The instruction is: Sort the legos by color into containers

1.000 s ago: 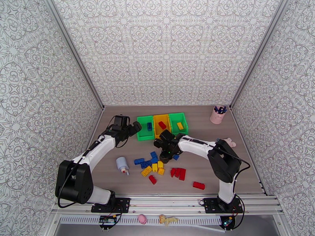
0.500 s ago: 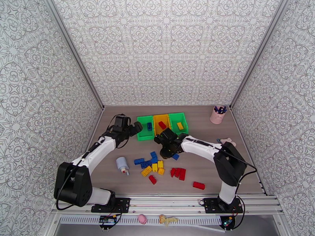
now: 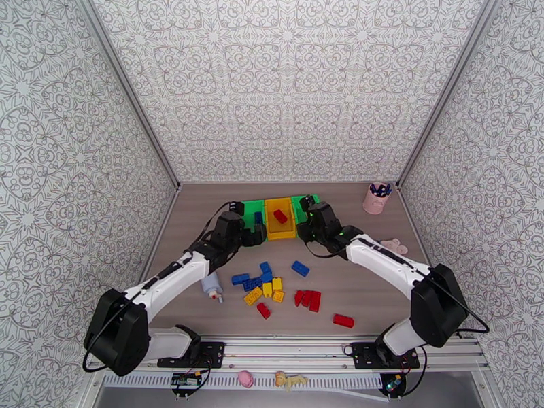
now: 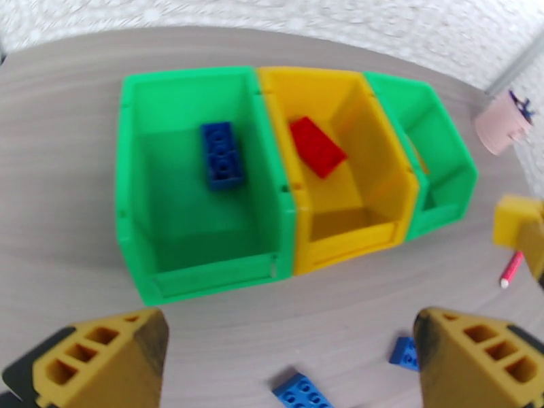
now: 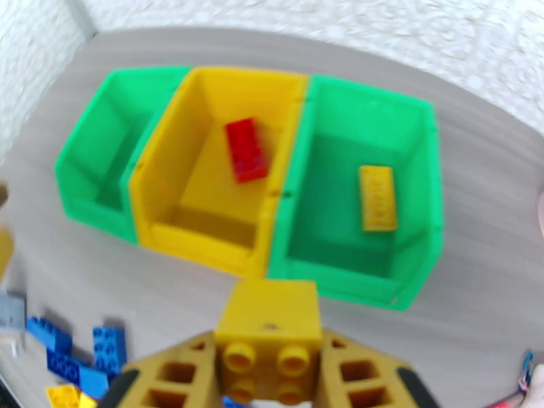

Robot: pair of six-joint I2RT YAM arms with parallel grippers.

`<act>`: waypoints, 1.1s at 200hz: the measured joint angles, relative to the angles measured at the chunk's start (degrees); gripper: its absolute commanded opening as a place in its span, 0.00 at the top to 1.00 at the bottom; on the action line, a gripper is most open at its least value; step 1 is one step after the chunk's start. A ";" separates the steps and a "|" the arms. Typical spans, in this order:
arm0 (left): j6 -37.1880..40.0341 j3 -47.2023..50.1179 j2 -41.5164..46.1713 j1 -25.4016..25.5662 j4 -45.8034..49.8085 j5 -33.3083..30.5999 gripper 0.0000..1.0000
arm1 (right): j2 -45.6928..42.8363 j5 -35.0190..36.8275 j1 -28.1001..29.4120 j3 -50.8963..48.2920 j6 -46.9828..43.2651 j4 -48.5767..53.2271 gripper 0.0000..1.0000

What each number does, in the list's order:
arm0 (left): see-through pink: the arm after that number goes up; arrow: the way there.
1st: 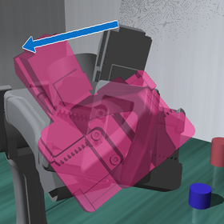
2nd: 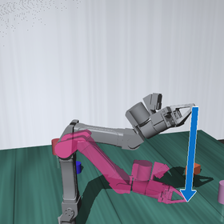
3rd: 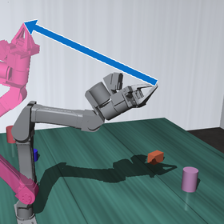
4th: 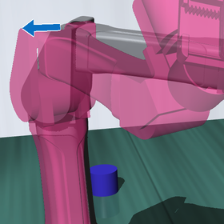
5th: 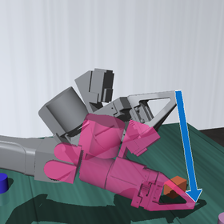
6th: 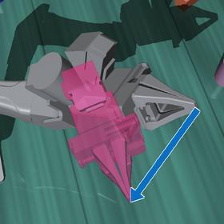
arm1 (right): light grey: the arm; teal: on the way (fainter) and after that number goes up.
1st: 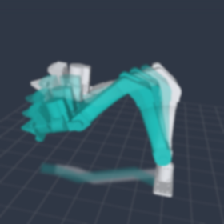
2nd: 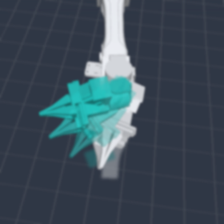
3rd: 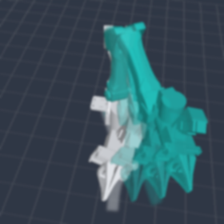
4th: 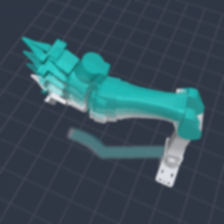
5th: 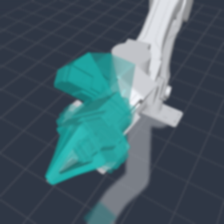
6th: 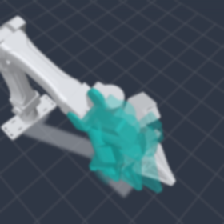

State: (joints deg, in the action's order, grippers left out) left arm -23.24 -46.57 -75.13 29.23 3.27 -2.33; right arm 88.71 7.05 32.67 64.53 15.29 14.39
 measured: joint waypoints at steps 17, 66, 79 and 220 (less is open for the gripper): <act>3.26 2.58 1.11 2.08 -4.35 3.06 0.00 | 0.59 0.02 -2.34 -0.04 1.14 -1.62 0.74; 10.49 4.81 1.31 6.14 -12.20 10.40 0.00 | 11.87 -0.66 -5.62 5.95 1.88 -3.91 0.74; 11.82 4.81 1.31 6.58 -13.22 11.56 0.00 | 14.99 -1.03 -5.79 8.07 1.88 -4.02 0.73; 14.67 5.40 4.90 8.28 -9.25 12.35 0.00 | 5.97 -5.40 -6.16 -0.72 -3.30 -11.78 0.20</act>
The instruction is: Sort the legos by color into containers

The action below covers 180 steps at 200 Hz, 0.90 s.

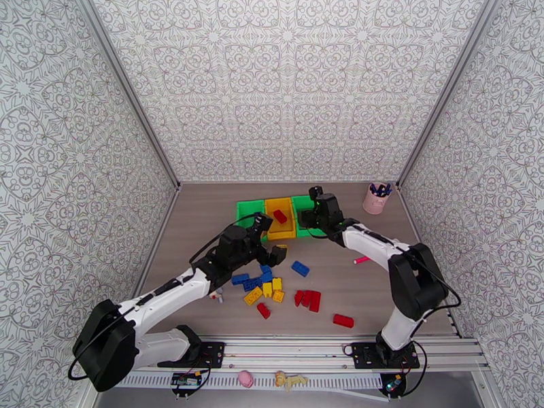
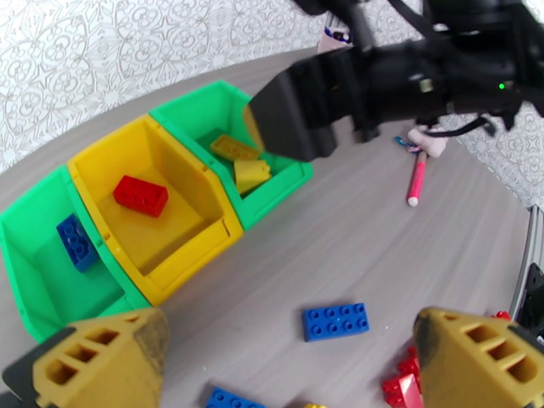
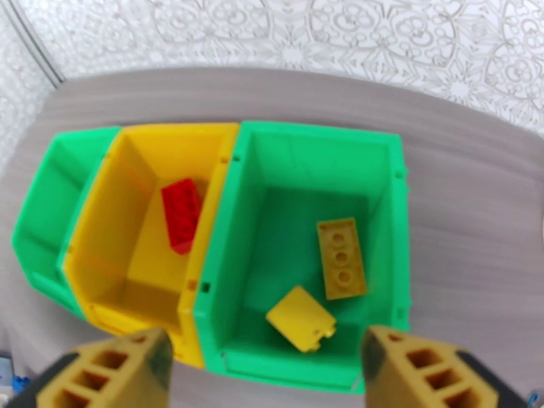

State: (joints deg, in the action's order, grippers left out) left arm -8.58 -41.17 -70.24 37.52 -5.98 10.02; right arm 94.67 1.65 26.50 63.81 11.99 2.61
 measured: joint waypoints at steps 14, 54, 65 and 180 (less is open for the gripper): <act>-0.15 1.31 1.49 0.57 0.31 0.04 0.00 | -3.56 -2.10 0.00 -2.51 -1.86 0.04 0.18; 5.44 5.99 8.76 1.73 2.29 2.45 0.00 | -9.68 -8.11 0.42 -5.18 -7.61 7.10 0.17; 7.93 6.62 10.95 1.81 3.10 3.34 0.00 | -10.47 -8.66 1.07 -5.44 -8.68 9.99 0.18; 19.80 8.44 17.77 1.84 12.15 9.51 0.00 | 8.96 -5.05 13.92 8.41 -12.50 39.58 0.21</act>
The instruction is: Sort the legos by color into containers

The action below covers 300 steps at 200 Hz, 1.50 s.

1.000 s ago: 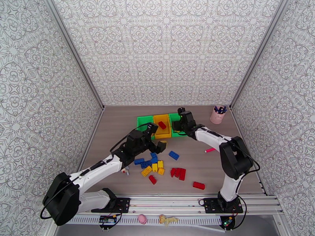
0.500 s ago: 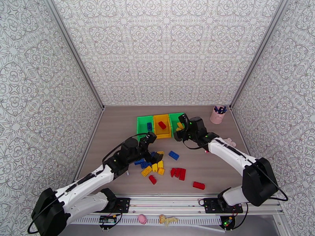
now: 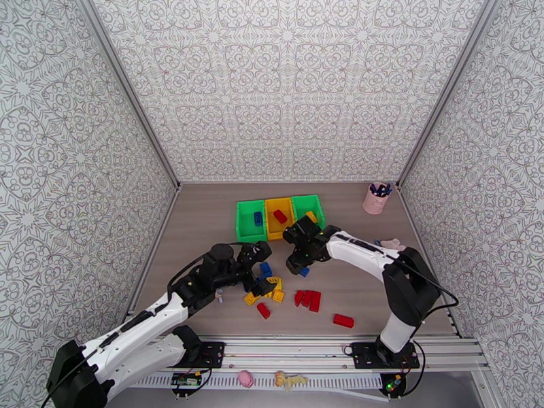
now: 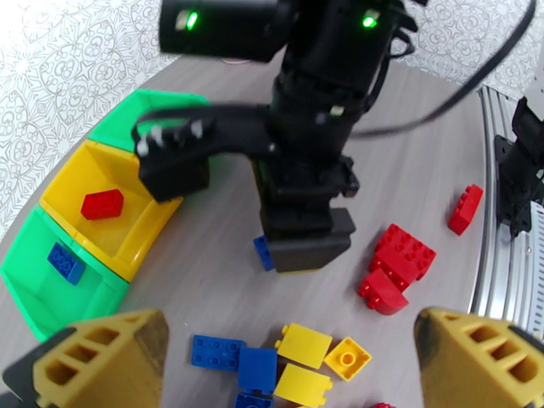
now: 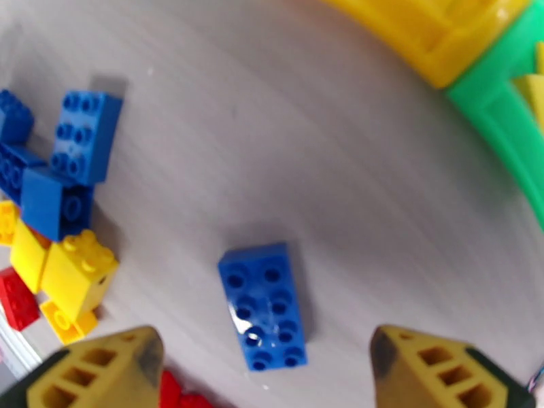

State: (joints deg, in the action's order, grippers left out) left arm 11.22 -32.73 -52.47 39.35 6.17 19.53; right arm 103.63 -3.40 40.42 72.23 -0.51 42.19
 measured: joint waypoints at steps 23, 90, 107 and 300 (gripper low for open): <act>0.02 1.14 1.36 0.00 0.07 -0.04 0.00 | 3.45 0.04 0.50 2.47 -0.66 2.97 0.23; 0.83 2.27 1.42 0.00 -0.31 -0.02 0.00 | 7.63 1.92 0.50 6.08 -1.95 6.23 0.32; 0.85 2.27 1.38 0.00 -0.37 -0.02 0.00 | 8.68 2.25 0.50 6.51 -2.32 6.34 0.35; -3.30 2.27 10.93 0.00 3.50 -6.29 0.00 | 1.51 -2.32 0.50 6.78 3.85 -14.23 0.66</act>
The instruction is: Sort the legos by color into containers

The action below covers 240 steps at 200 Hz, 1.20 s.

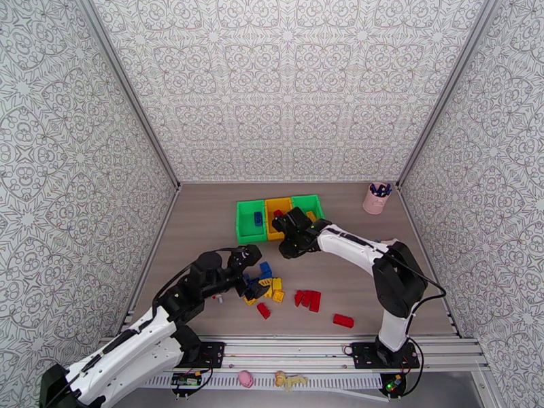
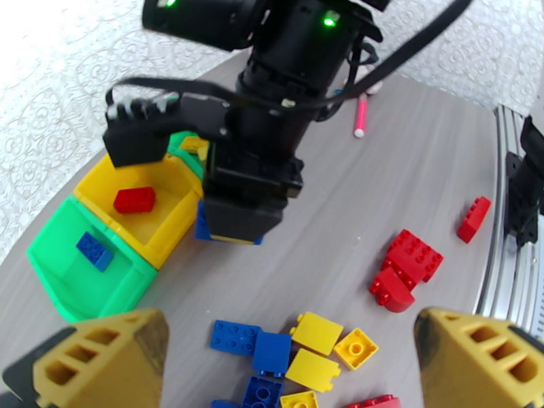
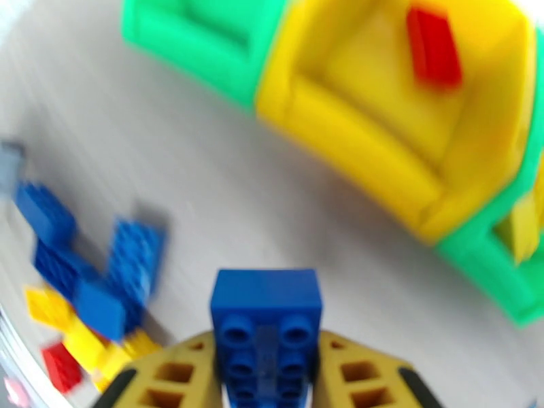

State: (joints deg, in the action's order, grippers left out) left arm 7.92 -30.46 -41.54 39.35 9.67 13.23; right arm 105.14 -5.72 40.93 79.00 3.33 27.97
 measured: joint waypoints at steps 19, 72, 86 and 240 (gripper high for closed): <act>-2.21 0.00 1.60 0.04 0.50 -3.06 0.00 | 0.61 -1.40 0.00 1.46 1.44 -6.54 0.66; -6.49 0.92 4.17 0.02 0.46 -9.40 0.00 | 11.19 -2.54 0.00 13.42 5.35 -23.98 0.68; -6.51 1.01 4.26 0.02 0.46 -10.19 0.00 | 15.13 -2.51 0.00 16.41 6.51 -26.95 0.68; -5.05 2.95 3.78 -0.26 -2.16 -2.14 0.00 | 22.38 0.70 0.00 22.93 8.02 -27.52 0.29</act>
State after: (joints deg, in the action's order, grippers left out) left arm 2.87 -27.51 -37.76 39.09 7.51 11.09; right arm 127.52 -5.02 40.93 101.93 11.35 0.45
